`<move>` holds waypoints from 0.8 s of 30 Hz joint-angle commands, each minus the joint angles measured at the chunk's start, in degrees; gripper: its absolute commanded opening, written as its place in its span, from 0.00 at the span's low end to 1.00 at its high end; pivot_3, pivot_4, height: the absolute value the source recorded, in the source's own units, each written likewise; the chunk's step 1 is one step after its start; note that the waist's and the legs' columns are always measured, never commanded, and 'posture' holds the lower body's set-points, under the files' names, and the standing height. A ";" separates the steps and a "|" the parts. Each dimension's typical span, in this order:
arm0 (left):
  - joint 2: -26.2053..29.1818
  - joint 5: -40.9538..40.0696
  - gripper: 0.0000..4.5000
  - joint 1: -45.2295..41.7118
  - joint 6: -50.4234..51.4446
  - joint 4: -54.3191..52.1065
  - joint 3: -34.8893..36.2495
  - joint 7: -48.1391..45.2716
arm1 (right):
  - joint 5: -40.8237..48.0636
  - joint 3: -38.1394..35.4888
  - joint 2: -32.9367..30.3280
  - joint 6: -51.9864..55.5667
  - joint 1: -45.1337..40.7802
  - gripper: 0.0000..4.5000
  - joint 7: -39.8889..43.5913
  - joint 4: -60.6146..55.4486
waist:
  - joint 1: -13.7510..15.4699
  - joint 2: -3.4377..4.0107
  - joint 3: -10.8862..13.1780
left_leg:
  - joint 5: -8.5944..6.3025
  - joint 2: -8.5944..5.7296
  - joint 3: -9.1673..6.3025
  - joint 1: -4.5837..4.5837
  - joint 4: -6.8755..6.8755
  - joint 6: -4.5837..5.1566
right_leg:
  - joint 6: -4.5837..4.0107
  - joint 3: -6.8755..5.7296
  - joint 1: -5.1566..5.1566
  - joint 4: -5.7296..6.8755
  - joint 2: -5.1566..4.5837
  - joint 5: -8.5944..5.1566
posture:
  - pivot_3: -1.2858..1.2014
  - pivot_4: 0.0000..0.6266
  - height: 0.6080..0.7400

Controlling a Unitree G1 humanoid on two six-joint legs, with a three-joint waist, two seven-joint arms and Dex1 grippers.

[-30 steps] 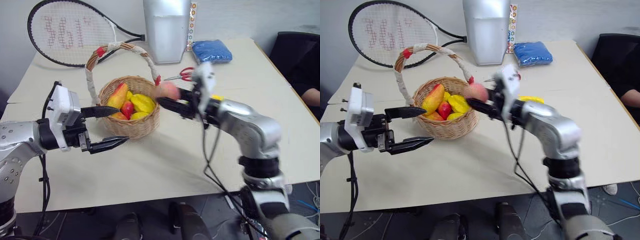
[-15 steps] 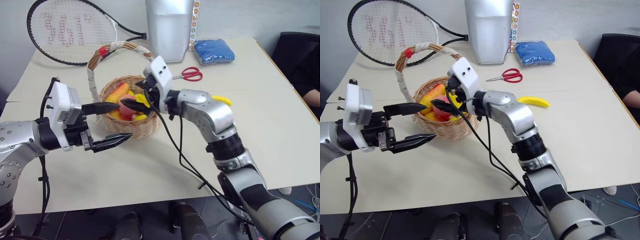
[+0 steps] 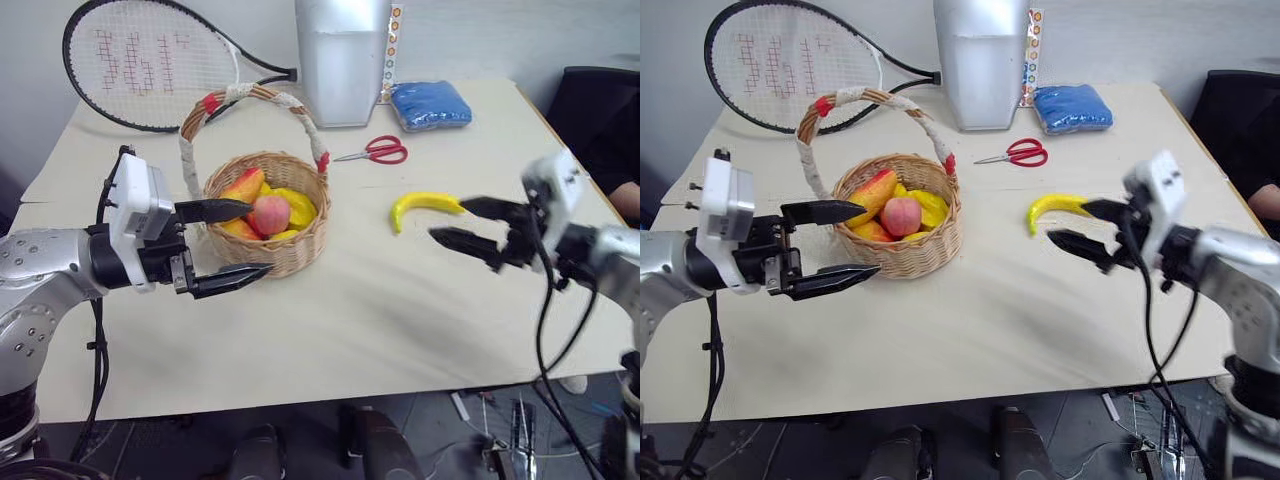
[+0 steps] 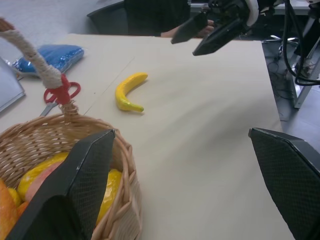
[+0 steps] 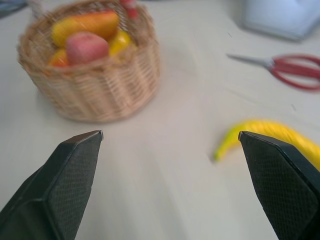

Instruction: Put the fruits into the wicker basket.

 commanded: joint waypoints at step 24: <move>0.02 0.66 1.00 -0.94 -0.83 -3.74 -1.70 2.68 | -48.84 36.27 16.57 -60.71 -43.98 1.00 -11.36 86.35 | -1.02 0.02 0.01 | 0.26 0.17 0.13 -0.16 0.02 -0.46 | -0.17 0.47 -0.25 0.10 0.69 0.04 | 0.52 0.24 1.00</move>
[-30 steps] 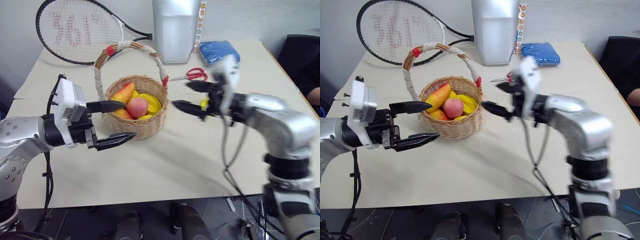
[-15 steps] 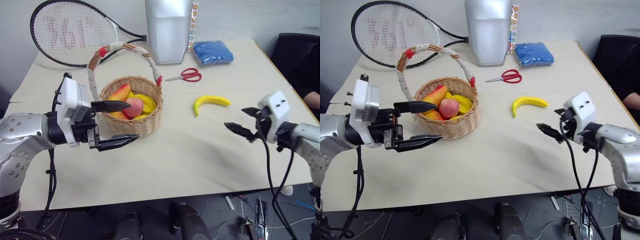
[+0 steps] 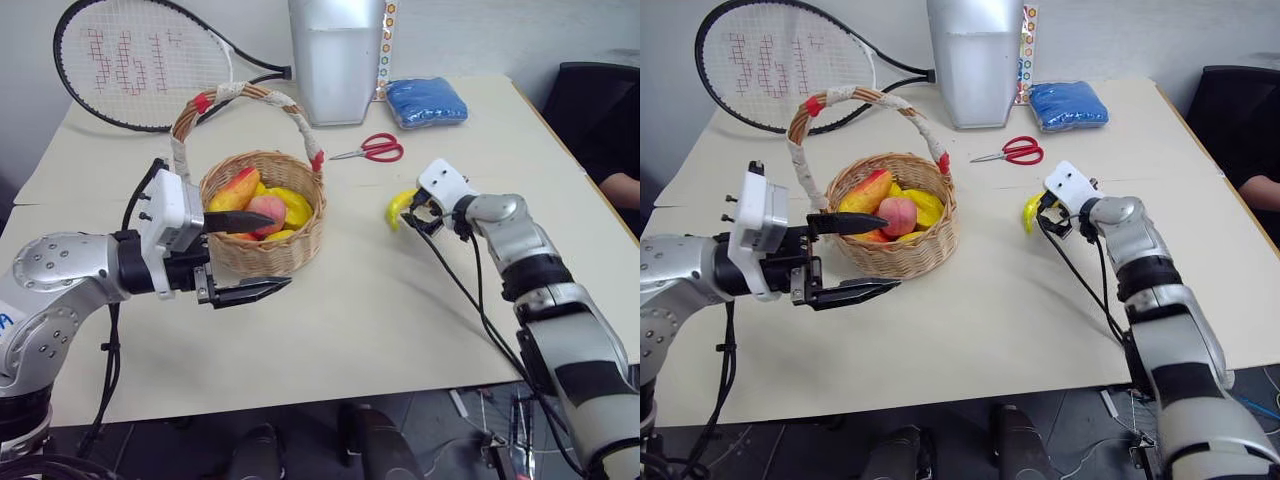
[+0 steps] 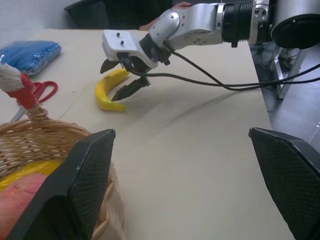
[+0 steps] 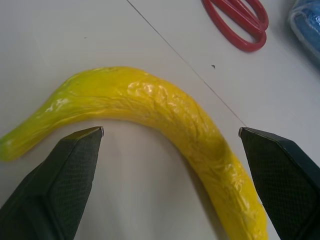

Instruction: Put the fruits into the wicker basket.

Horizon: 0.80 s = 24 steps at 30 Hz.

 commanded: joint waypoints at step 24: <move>0.98 -1.89 1.00 1.25 0.50 -0.08 5.45 2.12 | 3.04 -8.99 -0.42 -1.76 -2.12 0.00 6.98 1.48 | -0.49 0.01 0.00 | 0.03 0.10 0.06 0.14 0.01 -0.12 | -0.01 0.12 0.01 0.13 0.02 0.00 | 0.52 0.24 1.00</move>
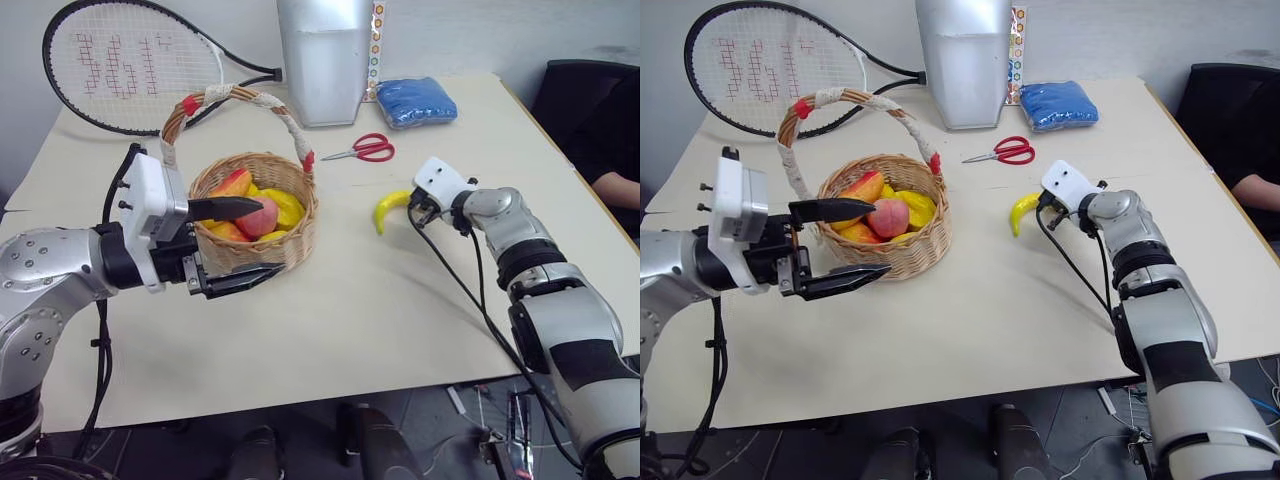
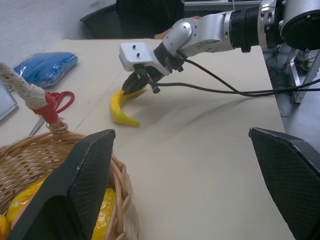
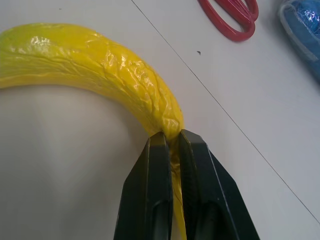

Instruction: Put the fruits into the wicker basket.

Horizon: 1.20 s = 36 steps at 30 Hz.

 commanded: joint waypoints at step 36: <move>-0.04 0.38 1.00 -0.89 -1.75 1.77 1.97 -0.18 | -2.62 -0.80 0.17 3.31 -2.01 0.99 -6.22 -3.74 | -0.04 0.02 0.01 | -0.01 -0.02 0.34 -0.02 -0.02 -0.01 | 0.00 0.37 -0.26 0.09 0.04 0.00 | 0.52 0.24 1.00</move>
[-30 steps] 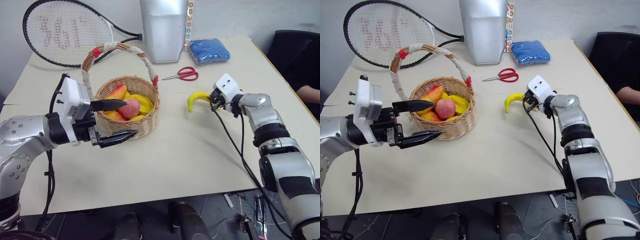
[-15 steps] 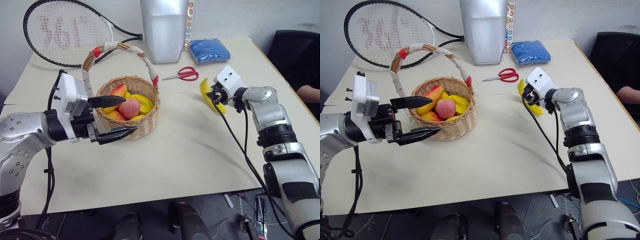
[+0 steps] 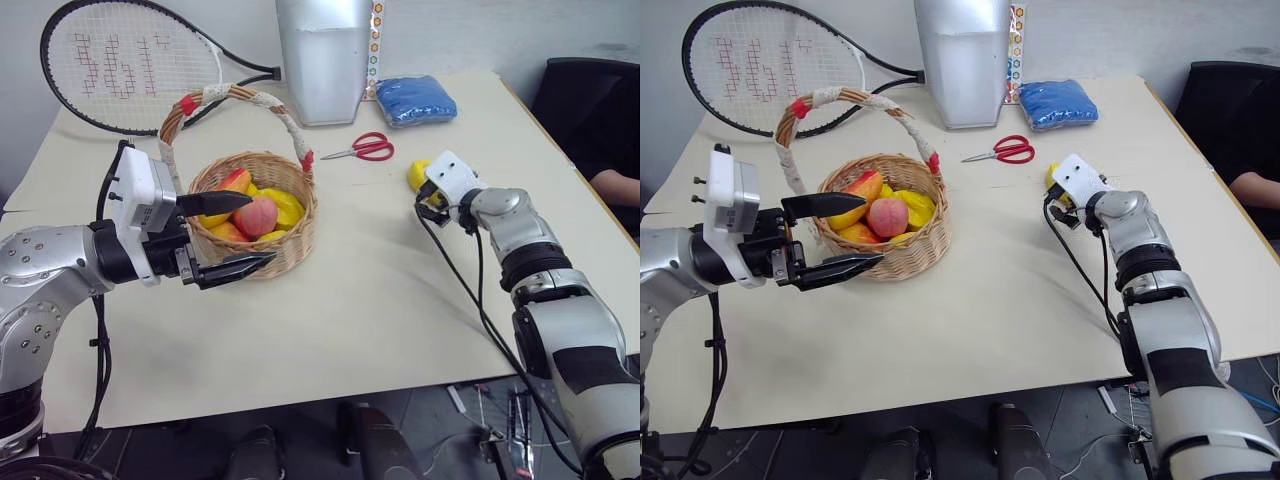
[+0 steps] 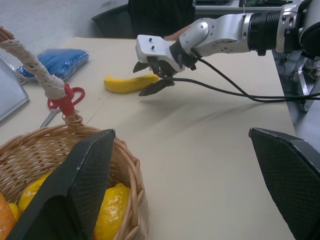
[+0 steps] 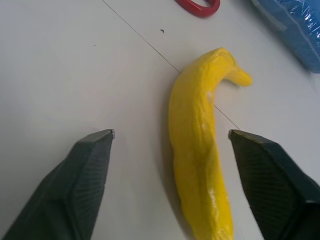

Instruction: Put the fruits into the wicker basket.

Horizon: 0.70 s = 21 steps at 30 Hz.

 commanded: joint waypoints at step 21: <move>0.71 -0.24 1.00 -2.29 -0.88 -0.91 1.63 -0.25 | 1.13 -2.27 2.31 2.67 -6.56 0.57 -4.85 9.76 | -0.73 0.00 0.00 | 0.00 0.01 0.71 -0.01 0.00 0.00 | 0.00 0.50 -0.45 0.38 0.06 0.00 | 0.52 0.24 1.00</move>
